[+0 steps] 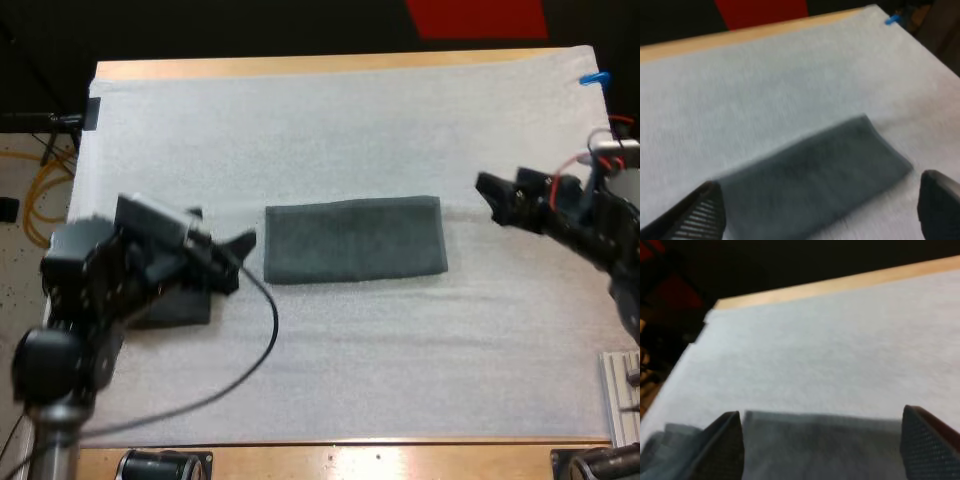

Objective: Pick towel from pile fold and stack

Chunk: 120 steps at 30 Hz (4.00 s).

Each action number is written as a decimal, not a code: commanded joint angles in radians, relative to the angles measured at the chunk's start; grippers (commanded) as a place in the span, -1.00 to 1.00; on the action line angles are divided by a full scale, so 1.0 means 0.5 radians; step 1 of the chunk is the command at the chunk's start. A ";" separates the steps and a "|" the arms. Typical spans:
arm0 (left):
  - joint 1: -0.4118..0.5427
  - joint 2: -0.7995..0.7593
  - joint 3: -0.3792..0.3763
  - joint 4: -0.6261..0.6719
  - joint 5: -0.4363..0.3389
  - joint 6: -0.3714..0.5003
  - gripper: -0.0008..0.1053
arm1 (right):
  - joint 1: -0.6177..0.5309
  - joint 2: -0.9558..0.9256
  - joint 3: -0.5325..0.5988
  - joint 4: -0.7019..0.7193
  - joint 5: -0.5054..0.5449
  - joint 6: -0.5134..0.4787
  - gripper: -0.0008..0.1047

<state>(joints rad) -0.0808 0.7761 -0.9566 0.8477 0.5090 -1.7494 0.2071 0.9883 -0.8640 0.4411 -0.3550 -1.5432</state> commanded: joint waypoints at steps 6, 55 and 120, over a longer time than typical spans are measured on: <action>0.006 -0.218 -0.013 0.462 -0.011 -0.008 0.46 | -0.012 -0.196 -0.017 0.541 0.178 -0.063 0.24; 0.006 -0.164 -0.013 0.464 0.078 -0.112 0.46 | 0.018 1.817 -0.369 0.003 -0.782 0.268 0.24; 0.006 -0.164 -0.013 0.495 0.157 -0.130 0.46 | 0.491 1.546 -0.368 -0.139 -0.250 0.604 -0.76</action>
<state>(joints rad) -0.0808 0.6966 -0.9566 1.0966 0.5729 -1.8058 0.4520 1.7674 -1.0429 0.3788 -0.4715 -1.2414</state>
